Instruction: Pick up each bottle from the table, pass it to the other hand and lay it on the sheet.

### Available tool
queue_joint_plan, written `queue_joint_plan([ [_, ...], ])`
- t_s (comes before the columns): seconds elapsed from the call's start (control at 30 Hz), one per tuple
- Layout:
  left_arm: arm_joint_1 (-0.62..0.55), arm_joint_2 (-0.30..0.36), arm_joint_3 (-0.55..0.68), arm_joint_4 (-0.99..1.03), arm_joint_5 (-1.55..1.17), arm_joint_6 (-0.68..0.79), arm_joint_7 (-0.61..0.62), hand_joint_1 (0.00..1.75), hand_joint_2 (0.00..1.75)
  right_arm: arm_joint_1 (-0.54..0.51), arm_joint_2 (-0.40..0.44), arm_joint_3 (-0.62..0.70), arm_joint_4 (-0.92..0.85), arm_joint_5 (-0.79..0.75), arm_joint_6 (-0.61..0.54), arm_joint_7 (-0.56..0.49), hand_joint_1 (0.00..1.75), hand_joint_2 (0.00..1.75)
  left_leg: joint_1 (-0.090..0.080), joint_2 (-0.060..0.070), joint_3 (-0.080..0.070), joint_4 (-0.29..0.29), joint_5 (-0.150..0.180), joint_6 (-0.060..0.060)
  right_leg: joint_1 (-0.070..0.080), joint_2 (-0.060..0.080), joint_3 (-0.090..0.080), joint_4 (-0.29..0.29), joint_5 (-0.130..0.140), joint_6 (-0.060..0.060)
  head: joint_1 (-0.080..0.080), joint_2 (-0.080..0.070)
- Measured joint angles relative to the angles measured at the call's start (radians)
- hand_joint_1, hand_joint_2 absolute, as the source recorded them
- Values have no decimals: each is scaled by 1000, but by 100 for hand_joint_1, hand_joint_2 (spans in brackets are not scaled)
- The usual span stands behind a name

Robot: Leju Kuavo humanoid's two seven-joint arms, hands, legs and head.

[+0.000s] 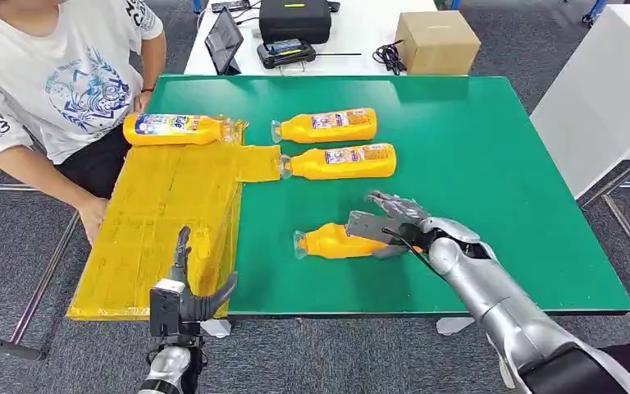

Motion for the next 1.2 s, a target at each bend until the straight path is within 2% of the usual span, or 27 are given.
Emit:
queue_joint_plan([
  [0.33, -31, -9, -5, 48, 35, -5, -2, 0, 175, -132, -79, 182, 2, -186, 208, 54, 0, 175, -1, 0, 0, 0, 0, 0, -1, 0, 0, 0, 0, 0, 0, 0],
  [0.37, -32, -9, -8, 52, 36, -5, -2, 0, 175, -144, -87, 201, 1, -202, 217, 56, 5, 175, -1, 0, 0, 0, 0, 0, -1, 0, 0, 0, 0, 0, 0, 0],
  [0.4, -33, -9, -11, 55, 36, -5, -2, 0, 175, -152, -93, 214, 1, -209, 220, 58, 35, 175, -1, 0, 0, 0, 0, 0, -1, 0, 0, 0, 0, 0, 0, 0],
  [0.43, -35, -9, -13, 57, 36, -5, -2, 0, 175, -158, -98, 224, 1, -212, 224, 59, 47, 175, -1, 0, 0, 0, 0, 0, -1, 0, 0, 0, 0, 0, 0, 0],
  [0.47, -37, -10, -13, 60, 36, -5, -2, 0, 175, -163, -102, 233, 1, -216, 224, 60, 75, 175, -1, 0, 0, 0, 0, 0, -1, 0, 0, 0, 0, 0, 0, 0],
  [0.5, -38, -11, -14, 64, 38, -2, -2, 0, 175, -169, -108, 246, 1, -225, 224, 63, 89, 175, -1, 0, 0, 0, 0, 0, -1, 0, 0, 0, 0, 0, 0, 0],
  [0.53, -39, -11, -15, 66, 40, -2, -2, 0, 175, -177, -112, 261, 1, -240, 229, 67, 84, 175, -1, 0, 0, 0, 0, 0, -1, 0, 0, 0, 0, 0, 0, 0],
  [0.57, -40, -11, -16, 68, 41, -1, -2, 0, 175, -188, -119, 277, 1, -257, 240, 73, 47, 175, -1, 0, 0, 0, 0, 0, -1, 0, 0, 0, 0, 0, 0, 0],
  [0.6, -41, -11, -17, 71, 42, -1, -2, 0, 175, -199, -126, 295, -2, -279, 259, 79, 31, 175, -1, 0, 0, 0, 0, 0, -1, 0, 0, 0, 0, 0, 0, 0],
  [0.73, -45, -11, -21, 82, 43, -1, -2, 0, 175, -243, -159, 367, -25, -373, 298, 95, 31, 175, -1, 0, 0, 0, 0, 0, -1, 0, 0, 0, 0, 0, 0, 0],
  [0.83, -48, -11, -29, 88, 43, 1, -2, 0, 175, -260, -177, 405, -40, -395, 298, 101, 2, 175, -1, 0, 0, 0, 0, 0, -1, 0, 0, 0, 0, 0, 0, 0],
  [1.2, -50, -11, -39, 91, 43, 5, -2, 0, 175, -266, -192, 469, -52, -420, 191, 83, 0, 175, -1, 0, 0, 0, 0, 0, -1, 0, 0, 0, 0, 0, 0, 0],
])
